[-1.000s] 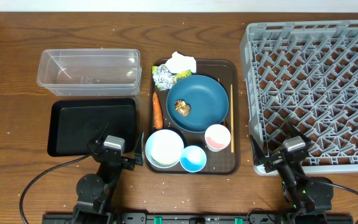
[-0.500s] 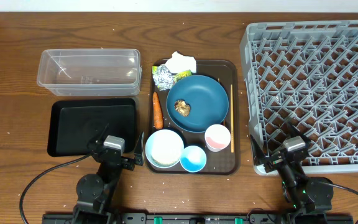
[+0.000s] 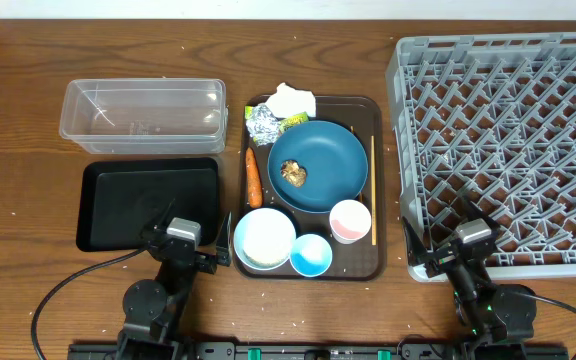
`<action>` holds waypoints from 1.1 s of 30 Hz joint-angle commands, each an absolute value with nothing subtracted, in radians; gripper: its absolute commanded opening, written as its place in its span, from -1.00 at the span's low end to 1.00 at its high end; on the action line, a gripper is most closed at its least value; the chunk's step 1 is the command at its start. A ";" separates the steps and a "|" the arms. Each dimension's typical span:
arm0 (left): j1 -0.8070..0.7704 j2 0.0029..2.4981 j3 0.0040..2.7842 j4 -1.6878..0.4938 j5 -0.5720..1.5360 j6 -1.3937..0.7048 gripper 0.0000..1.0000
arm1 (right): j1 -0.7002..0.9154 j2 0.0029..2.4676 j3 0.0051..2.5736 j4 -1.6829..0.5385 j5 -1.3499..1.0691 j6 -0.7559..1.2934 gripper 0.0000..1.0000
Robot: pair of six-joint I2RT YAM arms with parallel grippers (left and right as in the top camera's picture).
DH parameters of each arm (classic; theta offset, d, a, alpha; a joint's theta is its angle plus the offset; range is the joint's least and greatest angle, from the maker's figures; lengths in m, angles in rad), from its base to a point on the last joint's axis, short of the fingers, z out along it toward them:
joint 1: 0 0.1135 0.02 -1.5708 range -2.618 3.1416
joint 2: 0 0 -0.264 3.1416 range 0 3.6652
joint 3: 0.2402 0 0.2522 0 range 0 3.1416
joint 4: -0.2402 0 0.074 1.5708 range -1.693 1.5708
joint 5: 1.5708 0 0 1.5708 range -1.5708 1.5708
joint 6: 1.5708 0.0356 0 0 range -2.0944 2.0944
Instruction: Sort waste into correct bins and load items into the dishwasher rack
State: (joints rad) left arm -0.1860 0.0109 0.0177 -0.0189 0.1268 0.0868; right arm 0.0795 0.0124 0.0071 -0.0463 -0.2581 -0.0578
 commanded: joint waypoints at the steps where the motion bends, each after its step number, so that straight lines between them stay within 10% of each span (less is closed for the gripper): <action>1: -0.187 0.006 0.004 -0.053 0.138 0.101 0.96 | 0.072 0.007 0.006 -0.046 -0.267 -0.045 0.99; 19: -0.187 0.032 0.200 -0.078 0.303 -0.292 0.96 | 0.072 0.029 0.175 -0.073 -0.438 0.190 0.99; 33: -0.221 0.801 1.031 -0.876 0.387 -0.309 0.96 | 0.071 0.756 0.903 -0.695 -0.434 0.124 0.99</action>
